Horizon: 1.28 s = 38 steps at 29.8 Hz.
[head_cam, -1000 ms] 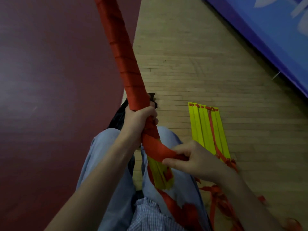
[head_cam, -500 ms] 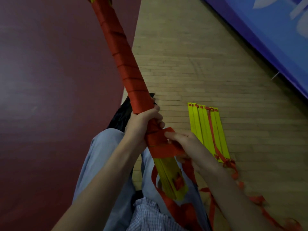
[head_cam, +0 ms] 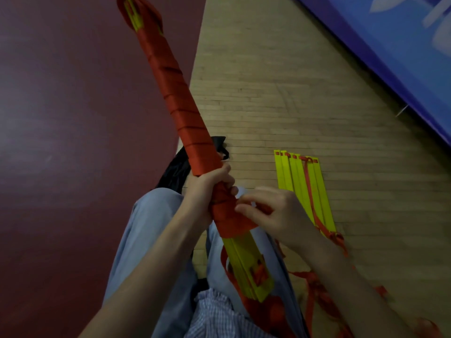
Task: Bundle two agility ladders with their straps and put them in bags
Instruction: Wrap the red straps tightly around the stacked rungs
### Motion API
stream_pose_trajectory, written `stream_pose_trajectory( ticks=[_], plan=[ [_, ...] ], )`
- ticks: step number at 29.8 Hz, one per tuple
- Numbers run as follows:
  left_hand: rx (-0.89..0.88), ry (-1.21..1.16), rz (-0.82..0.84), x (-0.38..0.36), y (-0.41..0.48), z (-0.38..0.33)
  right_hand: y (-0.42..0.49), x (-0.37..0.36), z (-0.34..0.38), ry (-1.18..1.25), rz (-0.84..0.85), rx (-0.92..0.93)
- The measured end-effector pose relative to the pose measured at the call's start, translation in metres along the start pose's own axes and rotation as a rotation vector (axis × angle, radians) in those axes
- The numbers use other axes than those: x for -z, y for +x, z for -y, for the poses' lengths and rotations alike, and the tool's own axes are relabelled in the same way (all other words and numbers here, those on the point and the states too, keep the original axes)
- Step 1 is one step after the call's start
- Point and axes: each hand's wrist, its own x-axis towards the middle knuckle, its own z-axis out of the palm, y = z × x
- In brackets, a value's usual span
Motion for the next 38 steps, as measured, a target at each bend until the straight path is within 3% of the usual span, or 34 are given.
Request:
stream_pose_trajectory(
  ticks=[3, 6, 12, 17, 23, 31, 35, 38],
  plan=[
    [0.03, 0.005, 0.041, 0.003, -0.002, 0.001, 0.004, 0.014, -0.002, 0.25, 0.227, -0.187],
    [0.039, 0.016, 0.097, 0.004, -0.002, -0.001, 0.009, 0.023, -0.002, 0.281, 0.387, -0.226],
    [0.04, -0.095, 0.196, 0.0, 0.001, 0.003, 0.011, 0.022, -0.006, 0.433, 0.352, -0.264],
    [0.045, -0.123, 0.273, 0.006, 0.001, 0.007, 0.008, 0.014, -0.01, 0.602, 0.323, -0.418],
    [0.063, -0.197, 0.444, 0.011, -0.001, 0.008, 0.004, 0.008, -0.015, 0.698, 0.522, -0.602],
    [0.108, -0.333, 0.837, 0.004, -0.004, 0.008, -0.019, -0.019, -0.004, 1.178, 0.631, -0.652],
    [0.121, -0.199, 0.876, 0.008, -0.001, 0.003, -0.024, -0.028, 0.001, 1.354, 0.666, -0.485],
    [0.047, 0.14, 0.66, 0.017, 0.001, -0.009, -0.017, -0.02, 0.016, 1.236, 0.543, -0.587]
  ],
)
